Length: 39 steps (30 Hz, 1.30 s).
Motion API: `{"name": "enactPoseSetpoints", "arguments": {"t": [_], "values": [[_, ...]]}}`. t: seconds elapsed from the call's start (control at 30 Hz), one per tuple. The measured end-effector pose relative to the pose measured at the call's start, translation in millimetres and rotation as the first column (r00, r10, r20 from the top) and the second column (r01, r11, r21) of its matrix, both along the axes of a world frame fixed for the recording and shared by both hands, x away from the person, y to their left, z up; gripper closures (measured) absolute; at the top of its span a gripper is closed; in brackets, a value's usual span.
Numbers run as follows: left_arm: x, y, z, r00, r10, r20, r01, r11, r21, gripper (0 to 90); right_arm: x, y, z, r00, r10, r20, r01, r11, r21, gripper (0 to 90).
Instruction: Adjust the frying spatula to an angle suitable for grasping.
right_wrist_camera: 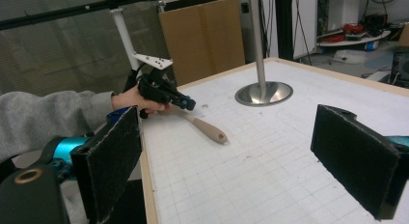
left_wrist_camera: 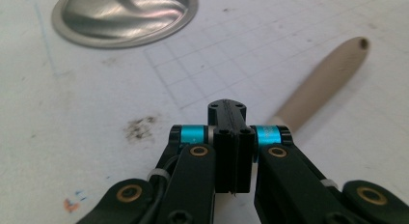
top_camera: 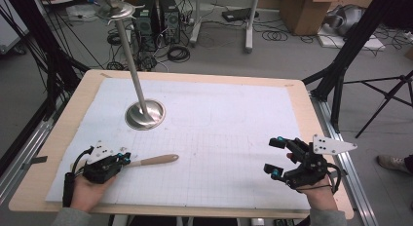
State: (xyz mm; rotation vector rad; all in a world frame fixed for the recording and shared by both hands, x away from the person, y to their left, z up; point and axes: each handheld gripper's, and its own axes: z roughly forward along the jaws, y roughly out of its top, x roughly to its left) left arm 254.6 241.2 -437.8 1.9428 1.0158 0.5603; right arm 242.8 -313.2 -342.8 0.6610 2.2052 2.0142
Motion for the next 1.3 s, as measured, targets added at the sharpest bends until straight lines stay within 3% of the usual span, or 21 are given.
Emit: {"name": "enactPoseSetpoints", "arguments": {"t": [0.07, 0.2, 0.5, 0.67, 1.13, 1.3], "values": [[-1.6, -1.8, 0.8, 1.0, -0.002, 0.005, 0.002, 1.0, 0.0, 90.0, -0.2, 0.2, 0.2, 1.0, 0.003, 0.001, -0.003, 1.0, -0.002, 9.7], [-6.8, -13.8, 4.2, 0.9978, -0.063, 0.021, 0.064, 0.9979, -0.009, 89.9, -0.3, 0.8, 1.5, 1.0, 0.006, 0.007, -0.006, 1.0, 0.0, 9.7], [-5.9, -34.5, 1.9, 0.9899, -0.142, 0.002, 0.142, 0.9899, 0.006, 89.9, 0.2, 0.7, 1.1, 1.0, 0.004, 0.009, -0.004, 1.0, -0.003, 9.7], [-4.9, -43.9, 0.4, 0.9867, -0.163, -0.005, 0.163, 0.9866, 0.013, 89.9, 0.1, 1.5, 0.6, 1.0, 0.005, 0.002, -0.005, 1.0, -0.01, 9.7], [1.8, -85.3, -6.1, 0.9699, -0.24, -0.043, 0.242, 0.9677, 0.07, 89.9, -2.2, -1.4, 1.1, 1.0, -0.002, 0.007, 0.002, 1.0, -0.005, 9.7], [8.4, -95.1, -10.3, 0.9696, -0.239, -0.055, 0.243, 0.9658, 0.091, 89.9, -3.2, -2.5, 1.3, 1.0, -0.007, 0.005, 0.007, 1.0, -0.001, 9.7]]}}
